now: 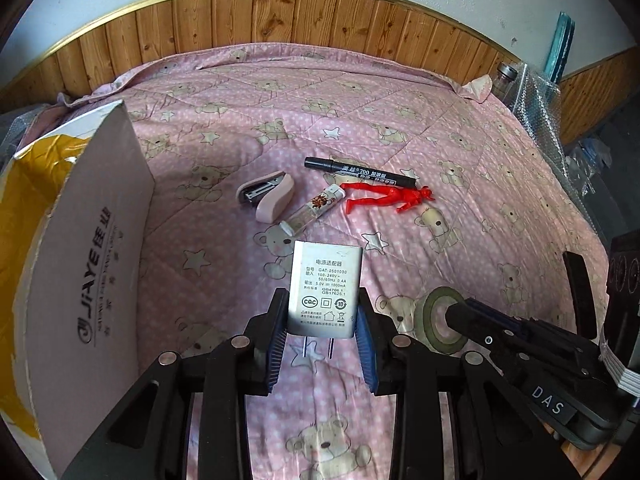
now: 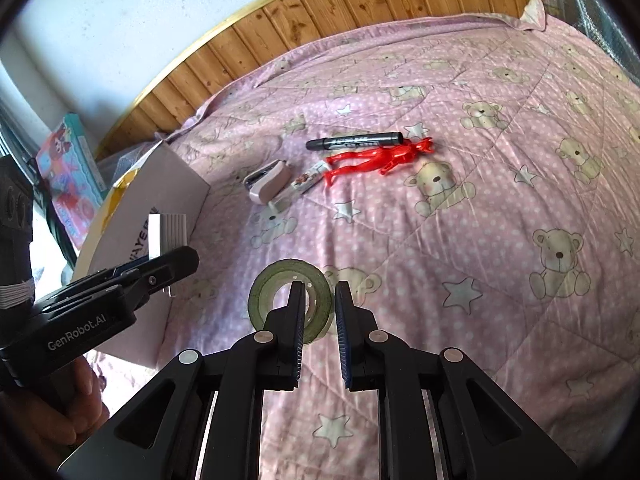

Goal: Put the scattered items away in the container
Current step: 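Carry the charger and tape roll in both tools over the white box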

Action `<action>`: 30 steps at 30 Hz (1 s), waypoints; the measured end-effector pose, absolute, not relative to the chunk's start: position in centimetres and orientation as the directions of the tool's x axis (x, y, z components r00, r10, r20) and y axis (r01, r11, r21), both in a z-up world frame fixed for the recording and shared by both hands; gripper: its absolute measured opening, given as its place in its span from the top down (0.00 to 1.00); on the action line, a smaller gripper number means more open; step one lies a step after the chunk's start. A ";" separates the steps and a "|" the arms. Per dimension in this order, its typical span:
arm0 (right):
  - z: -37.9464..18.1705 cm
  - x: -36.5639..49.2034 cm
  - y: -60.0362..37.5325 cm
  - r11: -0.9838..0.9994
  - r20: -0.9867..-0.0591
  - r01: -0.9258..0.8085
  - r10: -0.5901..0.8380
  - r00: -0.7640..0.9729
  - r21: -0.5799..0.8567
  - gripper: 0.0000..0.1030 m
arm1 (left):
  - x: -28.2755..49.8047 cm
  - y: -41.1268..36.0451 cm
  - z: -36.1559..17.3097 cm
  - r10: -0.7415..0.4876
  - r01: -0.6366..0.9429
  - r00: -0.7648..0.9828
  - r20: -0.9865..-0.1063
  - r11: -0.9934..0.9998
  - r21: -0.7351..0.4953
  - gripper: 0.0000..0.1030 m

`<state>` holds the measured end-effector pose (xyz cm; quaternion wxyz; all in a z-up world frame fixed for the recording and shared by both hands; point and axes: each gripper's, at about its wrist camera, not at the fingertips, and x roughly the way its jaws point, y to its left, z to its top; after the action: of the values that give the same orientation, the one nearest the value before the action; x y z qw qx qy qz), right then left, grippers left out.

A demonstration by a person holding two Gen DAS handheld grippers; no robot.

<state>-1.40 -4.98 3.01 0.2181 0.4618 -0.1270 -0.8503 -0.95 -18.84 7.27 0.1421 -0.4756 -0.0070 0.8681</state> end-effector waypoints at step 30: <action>10.4 7.3 -13.4 -0.813 -0.664 0.468 -0.565 -0.490 0.346 0.85 | 8.2 -29.2 16.3 0.223 -0.129 -0.692 -0.687 -0.974 -0.187 0.68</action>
<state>7.27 -13.37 10.35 0.2996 0.4062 -0.0597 -0.8612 8.18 -29.15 16.32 0.0959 -0.3806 -0.0620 0.9177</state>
